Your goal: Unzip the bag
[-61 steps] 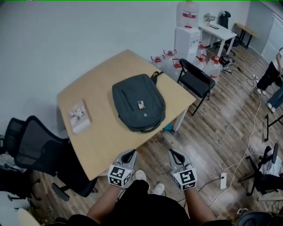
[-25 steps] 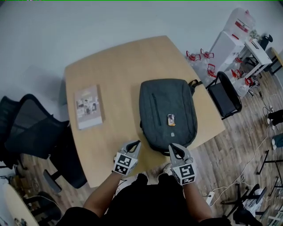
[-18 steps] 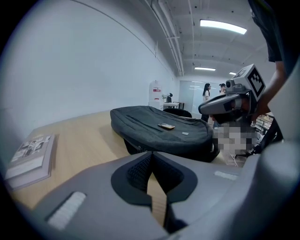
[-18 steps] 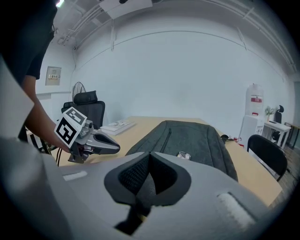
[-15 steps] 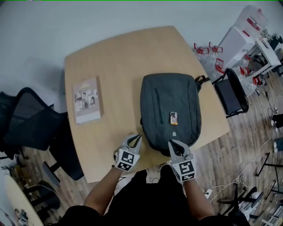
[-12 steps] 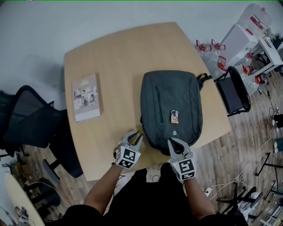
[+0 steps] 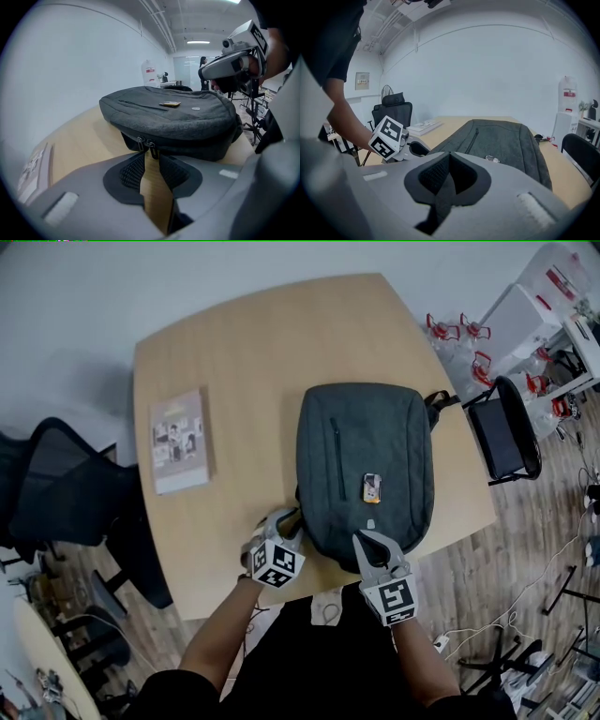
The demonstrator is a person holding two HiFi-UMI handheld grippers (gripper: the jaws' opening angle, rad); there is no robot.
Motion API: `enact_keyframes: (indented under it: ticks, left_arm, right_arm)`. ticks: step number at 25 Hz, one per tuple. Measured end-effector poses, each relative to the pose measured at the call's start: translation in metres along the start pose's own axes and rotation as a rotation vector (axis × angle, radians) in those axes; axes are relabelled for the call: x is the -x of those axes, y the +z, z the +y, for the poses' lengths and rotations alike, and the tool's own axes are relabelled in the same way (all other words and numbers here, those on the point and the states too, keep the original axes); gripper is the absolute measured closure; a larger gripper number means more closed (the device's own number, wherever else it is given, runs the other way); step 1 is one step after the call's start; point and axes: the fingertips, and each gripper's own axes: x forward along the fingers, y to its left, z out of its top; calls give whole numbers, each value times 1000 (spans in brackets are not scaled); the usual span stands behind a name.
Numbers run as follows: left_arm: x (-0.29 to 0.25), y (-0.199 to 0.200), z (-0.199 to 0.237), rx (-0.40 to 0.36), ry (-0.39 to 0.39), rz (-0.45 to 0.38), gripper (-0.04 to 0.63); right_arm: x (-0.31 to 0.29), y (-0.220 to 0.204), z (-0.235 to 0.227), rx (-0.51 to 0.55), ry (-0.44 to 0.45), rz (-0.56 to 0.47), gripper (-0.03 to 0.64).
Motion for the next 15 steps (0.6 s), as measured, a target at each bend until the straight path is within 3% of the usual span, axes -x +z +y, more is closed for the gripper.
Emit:
enact_keyframes:
  ticks: [10,15]
  left_arm:
    - [4,1,1,90,15,-21,568]
    - [8,2,0,130,-10,-30,569]
  right_arm:
    - [-4,-6,-7,29,26,26,614]
    - [0,-10,-9,97,41,56,614]
